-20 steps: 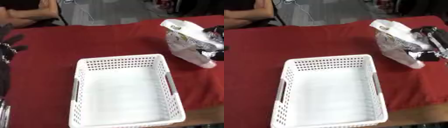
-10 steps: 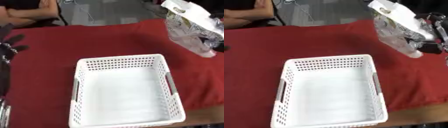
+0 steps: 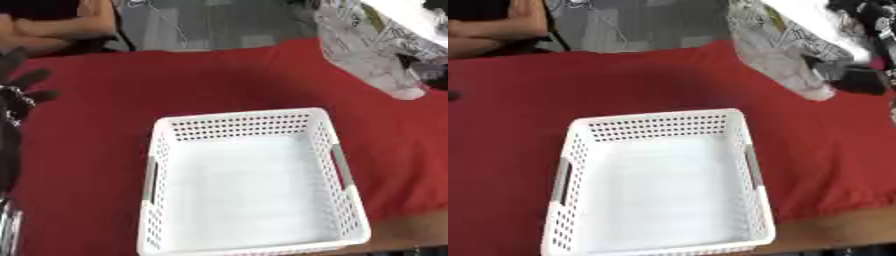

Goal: Pick up objects on the table and place them in the box.

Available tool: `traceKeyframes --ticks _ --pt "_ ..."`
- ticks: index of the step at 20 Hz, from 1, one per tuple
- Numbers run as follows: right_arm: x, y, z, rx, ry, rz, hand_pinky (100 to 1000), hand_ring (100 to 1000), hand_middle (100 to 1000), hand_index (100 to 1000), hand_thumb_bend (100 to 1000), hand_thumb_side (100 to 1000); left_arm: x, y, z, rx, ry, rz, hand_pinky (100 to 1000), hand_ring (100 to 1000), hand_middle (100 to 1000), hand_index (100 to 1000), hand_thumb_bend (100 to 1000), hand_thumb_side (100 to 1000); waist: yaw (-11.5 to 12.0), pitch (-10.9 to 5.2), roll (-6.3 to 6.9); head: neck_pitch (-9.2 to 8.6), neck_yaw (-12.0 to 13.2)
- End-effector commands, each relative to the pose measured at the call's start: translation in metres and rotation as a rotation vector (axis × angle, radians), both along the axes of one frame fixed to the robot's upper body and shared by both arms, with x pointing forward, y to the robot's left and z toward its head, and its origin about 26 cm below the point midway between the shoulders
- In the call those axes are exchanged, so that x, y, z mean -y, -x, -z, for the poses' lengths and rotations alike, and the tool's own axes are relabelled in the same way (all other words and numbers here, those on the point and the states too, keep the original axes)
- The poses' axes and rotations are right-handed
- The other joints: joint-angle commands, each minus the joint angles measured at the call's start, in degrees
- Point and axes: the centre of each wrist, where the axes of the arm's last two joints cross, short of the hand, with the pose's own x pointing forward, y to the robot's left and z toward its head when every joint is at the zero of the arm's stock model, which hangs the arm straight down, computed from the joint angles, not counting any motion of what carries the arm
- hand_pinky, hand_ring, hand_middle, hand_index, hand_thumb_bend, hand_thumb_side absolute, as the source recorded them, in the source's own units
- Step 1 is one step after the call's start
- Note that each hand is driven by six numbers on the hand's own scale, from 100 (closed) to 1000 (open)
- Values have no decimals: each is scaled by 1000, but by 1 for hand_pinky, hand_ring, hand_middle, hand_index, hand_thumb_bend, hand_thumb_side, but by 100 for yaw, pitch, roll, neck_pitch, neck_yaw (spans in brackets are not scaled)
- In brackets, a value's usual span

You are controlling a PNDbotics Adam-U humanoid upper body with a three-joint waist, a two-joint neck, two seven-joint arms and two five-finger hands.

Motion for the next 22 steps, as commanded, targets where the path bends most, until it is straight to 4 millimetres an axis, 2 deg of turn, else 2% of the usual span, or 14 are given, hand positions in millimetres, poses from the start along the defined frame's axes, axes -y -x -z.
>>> traceKeyframes --ticks 1,8,12,16,22 --pt "-17 19 -32 95 33 -84 100 100 100 196 100 287 1 1 -7 22 -13 11 748 866 984 954 736 1000 -2 -60 -23 2 30" --pt "-57 49 -58 177 66 -258 100 100 100 198 100 317 1 2 -7 15 -19 17 749 865 978 953 732 1000 4 -68 -27 38 25" --pt "-76 50 -68 190 120 -365 100 100 100 199 100 348 2 2 -6 9 -21 24 749 866 975 953 730 1000 8 -85 -22 50 -21" --pt "-97 48 -70 181 187 -470 100 100 100 200 100 376 3 2 -5 5 -23 27 749 866 974 953 728 1000 16 -92 -16 72 -47" --pt "-121 46 -60 106 291 -566 100 100 100 204 100 379 4 2 -5 4 -24 34 750 867 973 952 726 1000 41 -89 -19 69 -72"
